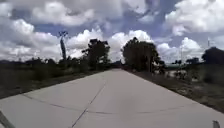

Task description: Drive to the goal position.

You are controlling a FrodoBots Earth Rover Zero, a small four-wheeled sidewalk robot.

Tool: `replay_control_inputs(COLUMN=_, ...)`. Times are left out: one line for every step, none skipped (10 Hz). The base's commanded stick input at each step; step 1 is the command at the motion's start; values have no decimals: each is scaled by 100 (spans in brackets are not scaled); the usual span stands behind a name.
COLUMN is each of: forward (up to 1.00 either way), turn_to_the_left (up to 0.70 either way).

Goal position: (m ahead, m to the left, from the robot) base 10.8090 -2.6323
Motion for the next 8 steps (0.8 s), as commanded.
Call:
replay_control_inputs(forward=100, turn_to_the_left=0)
replay_control_inputs(forward=100, turn_to_the_left=0)
replay_control_inputs(forward=100, turn_to_the_left=0)
replay_control_inputs(forward=100, turn_to_the_left=0)
replay_control_inputs(forward=100, turn_to_the_left=0)
replay_control_inputs(forward=100, turn_to_the_left=0)
replay_control_inputs(forward=100, turn_to_the_left=0)
replay_control_inputs(forward=100, turn_to_the_left=0)
